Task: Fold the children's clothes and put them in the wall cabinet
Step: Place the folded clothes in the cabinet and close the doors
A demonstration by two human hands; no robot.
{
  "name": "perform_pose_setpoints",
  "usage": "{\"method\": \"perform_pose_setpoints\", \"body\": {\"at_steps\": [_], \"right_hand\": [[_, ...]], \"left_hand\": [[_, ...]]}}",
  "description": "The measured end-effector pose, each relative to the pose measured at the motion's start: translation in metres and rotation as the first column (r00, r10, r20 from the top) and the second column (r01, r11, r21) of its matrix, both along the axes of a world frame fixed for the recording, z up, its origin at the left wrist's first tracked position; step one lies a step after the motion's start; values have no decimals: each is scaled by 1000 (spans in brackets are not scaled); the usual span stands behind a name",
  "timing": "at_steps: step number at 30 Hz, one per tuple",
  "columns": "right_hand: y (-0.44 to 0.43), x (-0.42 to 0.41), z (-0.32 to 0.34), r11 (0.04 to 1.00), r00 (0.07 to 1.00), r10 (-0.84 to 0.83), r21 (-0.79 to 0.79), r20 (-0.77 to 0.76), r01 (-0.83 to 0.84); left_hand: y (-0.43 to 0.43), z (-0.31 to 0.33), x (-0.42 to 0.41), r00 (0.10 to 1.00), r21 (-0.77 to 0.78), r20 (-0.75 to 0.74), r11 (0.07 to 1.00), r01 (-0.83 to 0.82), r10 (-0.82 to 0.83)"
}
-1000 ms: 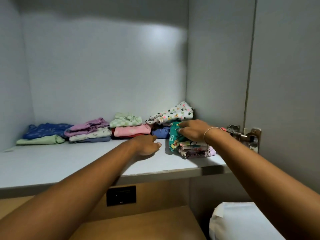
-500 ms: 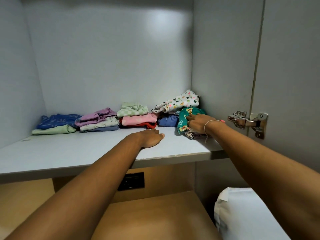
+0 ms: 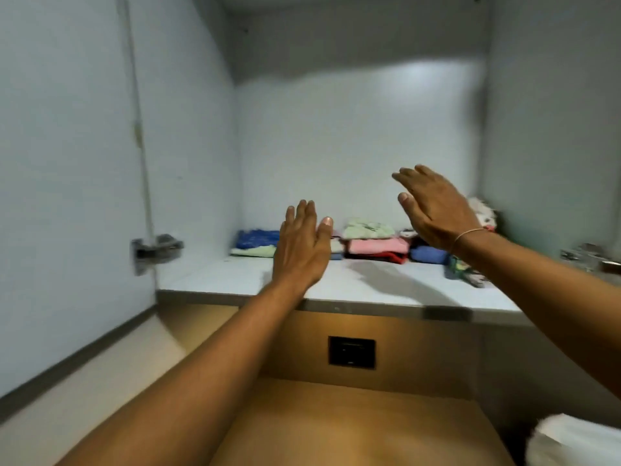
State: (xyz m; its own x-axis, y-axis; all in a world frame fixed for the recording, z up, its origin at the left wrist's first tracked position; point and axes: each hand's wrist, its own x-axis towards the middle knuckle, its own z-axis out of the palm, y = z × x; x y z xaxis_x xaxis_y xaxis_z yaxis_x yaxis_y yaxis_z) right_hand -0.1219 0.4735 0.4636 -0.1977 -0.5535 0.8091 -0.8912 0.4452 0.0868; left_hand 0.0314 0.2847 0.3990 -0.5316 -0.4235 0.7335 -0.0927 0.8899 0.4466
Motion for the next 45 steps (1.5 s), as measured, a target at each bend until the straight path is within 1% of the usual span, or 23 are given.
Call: {"method": "perform_pose_setpoints", "body": {"at_steps": [3, 6, 9, 11, 13, 14, 16, 18, 20, 22, 25, 27, 29, 32, 34, 35, 36, 37, 38, 40, 41, 43, 45], "right_hand": [[-62, 67, 33, 986, 975, 167, 40, -144, -163], [-117, 141, 65, 949, 905, 315, 86, -288, -303], [-155, 226, 91, 879, 785, 471, 140, -401, -456], [-169, 278, 105, 821, 697, 556, 164, -454, -548], [-174, 325, 117, 759, 605, 613, 170, -508, -628], [-175, 348, 123, 735, 567, 632, 177, -529, -654], [-175, 390, 134, 713, 511, 650, 219, -563, -666], [-178, 424, 143, 719, 465, 645, 275, -606, -638], [-180, 449, 148, 745, 428, 625, 333, -653, -578], [-179, 461, 153, 787, 422, 582, 351, -695, -507], [-171, 462, 155, 827, 432, 532, 338, -728, -449], [-163, 458, 153, 834, 437, 520, 327, -733, -444], [-150, 448, 151, 833, 443, 517, 311, -732, -458], [-122, 422, 148, 818, 456, 536, 303, -711, -490], [-102, 393, 145, 813, 457, 533, 283, -712, -508], [-92, 376, 143, 813, 459, 525, 261, -717, -521], [-81, 357, 141, 817, 467, 509, 235, -723, -527], [-71, 338, 139, 820, 471, 495, 214, -730, -531], [-60, 317, 137, 823, 477, 481, 192, -735, -534], [-41, 274, 131, 839, 517, 449, 145, -728, -525], [-32, 249, 127, 863, 556, 415, 118, -720, -491], [-16, 202, 118, 929, 653, 316, 82, -688, -362], [-6, 160, 107, 980, 758, 192, 75, -623, -187]], "left_hand": [[-10, 7, 95, 969, -36, -166, 981, -192, 183], [-10, 17, 188, 880, 7, -302, 924, -382, 366], [4, 27, 277, 722, 26, -464, 823, -568, 513], [18, 30, 322, 594, 10, -576, 731, -683, 562], [29, 30, 359, 480, 16, -640, 636, -772, 599], [31, 30, 375, 442, 35, -634, 595, -803, 634], [28, 30, 396, 390, 66, -541, 500, -864, 746], [21, 26, 404, 345, 48, -402, 396, -917, 848], [15, 19, 407, 318, 3, -321, 337, -942, 892], [10, 17, 411, 327, -23, -324, 338, -941, 888], [10, 18, 416, 378, -27, -331, 392, -920, 865], [16, 16, 414, 432, -7, -374, 463, -886, 821], [26, 15, 407, 498, 21, -472, 574, -818, 727], [34, 17, 398, 625, 26, -570, 772, -635, 533], [35, 20, 384, 711, 80, -605, 917, -392, 357], [35, 24, 374, 746, 127, -612, 963, -236, 263], [34, 29, 358, 778, 166, -595, 978, -126, 201], [31, 34, 341, 820, 169, -546, 981, -93, 172], [28, 38, 320, 866, 131, -472, 985, -116, 165], [21, 44, 277, 935, -53, -301, 976, -211, 186], [18, 47, 254, 955, -153, -224, 961, -231, 194], [11, 48, 211, 975, -282, -98, 934, -219, 199], [4, 49, 175, 973, -361, -5, 907, -218, 232]]}}
